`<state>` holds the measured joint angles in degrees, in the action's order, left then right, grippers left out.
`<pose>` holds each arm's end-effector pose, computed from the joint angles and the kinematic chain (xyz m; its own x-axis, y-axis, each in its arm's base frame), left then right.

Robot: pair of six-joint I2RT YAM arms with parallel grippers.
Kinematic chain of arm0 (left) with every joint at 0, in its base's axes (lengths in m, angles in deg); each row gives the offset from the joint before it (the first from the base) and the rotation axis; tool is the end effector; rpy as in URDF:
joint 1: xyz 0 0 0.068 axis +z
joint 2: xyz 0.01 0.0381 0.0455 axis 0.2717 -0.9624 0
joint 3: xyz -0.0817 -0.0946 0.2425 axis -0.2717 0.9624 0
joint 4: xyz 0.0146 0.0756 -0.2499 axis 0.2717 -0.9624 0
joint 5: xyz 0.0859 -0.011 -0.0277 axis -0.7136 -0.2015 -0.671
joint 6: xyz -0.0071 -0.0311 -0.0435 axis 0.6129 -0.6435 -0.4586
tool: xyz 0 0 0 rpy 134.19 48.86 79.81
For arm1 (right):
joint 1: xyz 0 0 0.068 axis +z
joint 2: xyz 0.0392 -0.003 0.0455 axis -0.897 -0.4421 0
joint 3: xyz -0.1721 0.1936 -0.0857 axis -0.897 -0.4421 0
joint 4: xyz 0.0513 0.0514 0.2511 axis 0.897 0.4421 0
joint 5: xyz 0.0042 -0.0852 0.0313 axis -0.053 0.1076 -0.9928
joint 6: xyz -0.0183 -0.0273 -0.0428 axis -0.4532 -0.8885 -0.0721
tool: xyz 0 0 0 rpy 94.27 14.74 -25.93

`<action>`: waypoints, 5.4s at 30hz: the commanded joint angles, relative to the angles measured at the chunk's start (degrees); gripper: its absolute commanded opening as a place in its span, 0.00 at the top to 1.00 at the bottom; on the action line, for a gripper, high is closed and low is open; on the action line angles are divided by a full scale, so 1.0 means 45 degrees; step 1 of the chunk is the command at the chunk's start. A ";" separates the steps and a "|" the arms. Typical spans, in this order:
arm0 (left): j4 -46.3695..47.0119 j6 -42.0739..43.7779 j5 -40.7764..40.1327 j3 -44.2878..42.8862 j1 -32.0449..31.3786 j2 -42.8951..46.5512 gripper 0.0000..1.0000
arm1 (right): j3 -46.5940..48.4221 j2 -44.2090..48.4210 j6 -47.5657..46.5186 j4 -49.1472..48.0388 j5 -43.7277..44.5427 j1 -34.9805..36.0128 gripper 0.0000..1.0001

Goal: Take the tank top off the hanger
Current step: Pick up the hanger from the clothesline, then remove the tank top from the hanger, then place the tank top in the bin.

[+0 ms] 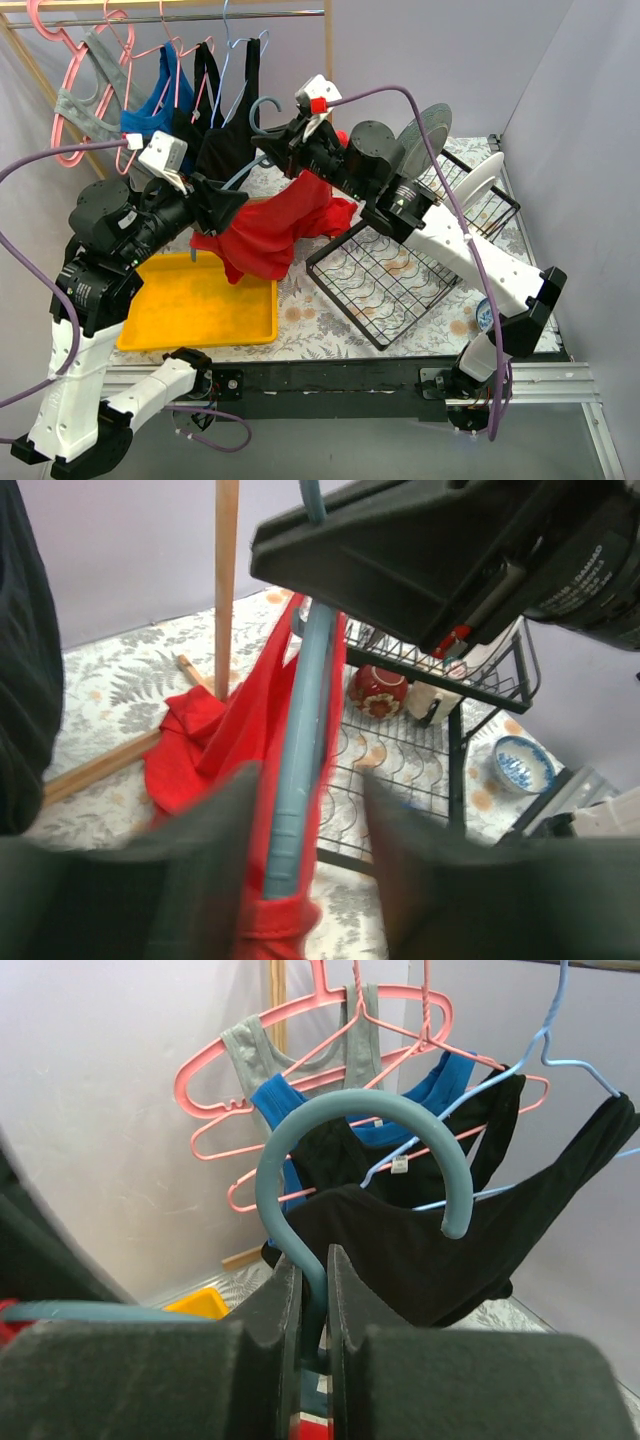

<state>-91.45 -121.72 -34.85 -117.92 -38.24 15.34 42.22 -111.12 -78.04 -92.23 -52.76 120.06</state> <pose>0.1078 -0.0559 0.5048 -0.5401 -0.5541 -0.6334 0.3451 0.5406 -0.7672 0.2006 0.3002 0.5206 0.1178 0.2614 -0.9580 -0.8356 0.5473 0.0466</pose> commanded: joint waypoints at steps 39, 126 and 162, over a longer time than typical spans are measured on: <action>0.1212 -0.1934 -0.2479 0.1679 -0.0043 0.2197 0.27 | -0.0215 0.2106 -0.1051 -0.3869 0.4837 0.0069 0.99; 0.1919 -0.3341 -0.7516 0.2561 -0.0043 0.2003 1.00 | -0.3439 0.4801 0.8463 -0.8363 0.4134 -0.0127 0.99; 0.6801 0.3965 -1.1289 -0.7402 -0.0063 -0.1845 1.00 | -0.6700 0.6910 0.4244 -0.8596 0.5774 -0.0127 0.99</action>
<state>-66.54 -106.75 -85.55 -147.45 -38.49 8.39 11.52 -80.76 -58.17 -127.38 -27.69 119.66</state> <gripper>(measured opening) 0.024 0.111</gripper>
